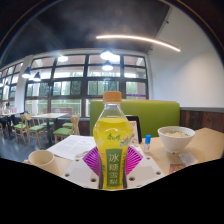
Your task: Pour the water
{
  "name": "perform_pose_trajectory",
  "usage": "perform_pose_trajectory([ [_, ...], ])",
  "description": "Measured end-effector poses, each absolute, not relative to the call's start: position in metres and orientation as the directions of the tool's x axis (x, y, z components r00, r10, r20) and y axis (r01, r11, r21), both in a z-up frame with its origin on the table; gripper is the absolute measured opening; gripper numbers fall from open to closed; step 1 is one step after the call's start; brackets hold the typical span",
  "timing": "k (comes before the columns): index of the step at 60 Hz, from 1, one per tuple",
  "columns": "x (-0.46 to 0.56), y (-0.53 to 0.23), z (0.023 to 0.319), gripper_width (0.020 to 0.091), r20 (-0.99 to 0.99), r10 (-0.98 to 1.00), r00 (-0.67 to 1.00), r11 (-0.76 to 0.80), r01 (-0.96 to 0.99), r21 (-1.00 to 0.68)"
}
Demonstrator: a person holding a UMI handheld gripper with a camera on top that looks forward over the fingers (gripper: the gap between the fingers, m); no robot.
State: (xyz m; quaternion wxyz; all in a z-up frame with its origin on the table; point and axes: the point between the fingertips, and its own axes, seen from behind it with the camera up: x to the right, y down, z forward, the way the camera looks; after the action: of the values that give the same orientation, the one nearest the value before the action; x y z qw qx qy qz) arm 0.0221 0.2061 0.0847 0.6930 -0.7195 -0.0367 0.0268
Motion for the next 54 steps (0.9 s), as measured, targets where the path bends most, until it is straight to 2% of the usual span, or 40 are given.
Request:
perform_pose_trajectory([
  [6,0.025,0.206,0.086,0.0289,-0.016,0.092,0.996,-0.031,-0.013,-0.999],
  [9,0.019,0.204,0.087,0.0361,-0.019,0.089,0.996,-0.028,-0.017,-0.999],
  [15,0.019,0.201,0.086,0.0546,-0.008,0.081,0.997,-0.055,-0.003,-0.998],
  [16,0.027,0.198,0.085,0.0588,0.0,0.083,0.997,-0.068,0.006,-0.998],
  [18,0.027,0.194,0.084,0.0724,0.009,0.094,0.996,-0.077,0.017,-0.997],
  [21,0.028,0.186,0.093,0.0849,0.01,0.095,0.995,-0.054,0.015,-0.998],
  [27,0.034,0.164,0.106,0.0836,0.014,0.063,0.998,-0.065,0.018,-0.998],
  [42,0.028,0.044,0.117,0.0833,0.004,0.078,0.997,-0.117,0.013,-0.993],
  [48,0.024,-0.003,0.129,0.0839,-0.009,0.084,0.996,-0.123,0.001,-0.992],
  [54,0.003,-0.043,0.124,0.0838,-0.032,0.12,0.992,-0.119,-0.018,-0.993],
])
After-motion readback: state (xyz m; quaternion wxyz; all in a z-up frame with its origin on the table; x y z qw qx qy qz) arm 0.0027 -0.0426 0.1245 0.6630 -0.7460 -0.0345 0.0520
